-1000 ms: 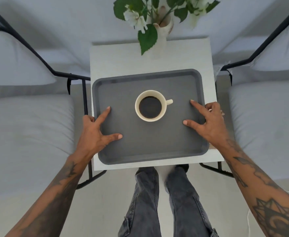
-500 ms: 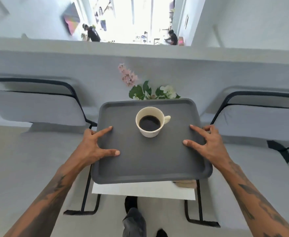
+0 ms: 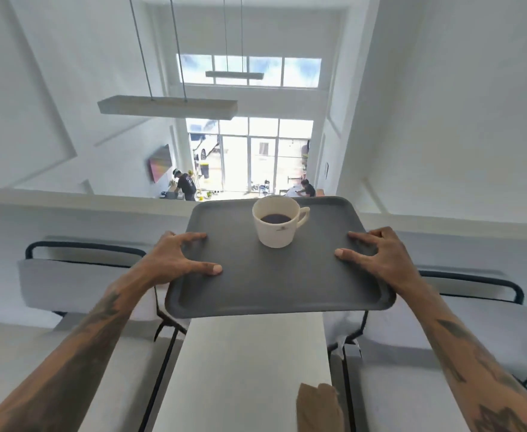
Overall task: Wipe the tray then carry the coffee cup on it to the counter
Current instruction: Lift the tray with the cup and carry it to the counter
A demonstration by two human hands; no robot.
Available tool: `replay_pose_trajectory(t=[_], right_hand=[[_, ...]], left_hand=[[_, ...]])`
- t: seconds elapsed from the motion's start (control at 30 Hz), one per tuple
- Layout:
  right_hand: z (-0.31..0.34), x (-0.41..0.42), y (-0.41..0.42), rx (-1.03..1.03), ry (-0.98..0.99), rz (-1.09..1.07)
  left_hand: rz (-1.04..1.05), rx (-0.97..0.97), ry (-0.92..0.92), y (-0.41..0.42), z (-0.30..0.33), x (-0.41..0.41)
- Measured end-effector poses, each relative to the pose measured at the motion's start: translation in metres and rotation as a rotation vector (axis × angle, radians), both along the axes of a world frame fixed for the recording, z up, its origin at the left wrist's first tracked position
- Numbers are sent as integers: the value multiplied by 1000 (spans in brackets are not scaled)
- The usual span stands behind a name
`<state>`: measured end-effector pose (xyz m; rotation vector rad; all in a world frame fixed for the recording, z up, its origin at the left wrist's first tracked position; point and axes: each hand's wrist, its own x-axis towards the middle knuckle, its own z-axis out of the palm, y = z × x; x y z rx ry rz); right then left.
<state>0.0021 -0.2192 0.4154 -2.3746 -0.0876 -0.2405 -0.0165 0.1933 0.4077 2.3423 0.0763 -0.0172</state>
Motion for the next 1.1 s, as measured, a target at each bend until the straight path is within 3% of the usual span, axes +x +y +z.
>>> replay_pose_trajectory(t=[0.37,0.67,1.1], right_hand=[[82,1,1,19,-90,16],[108,-10,26,-12,-114,78],[127,-19,158,-15,-166,350]], left_hand=[[56,-22,-155,0,88,-17],[147,-38,-186,21,110,-57],[392,-83,-187,124,122,-164]])
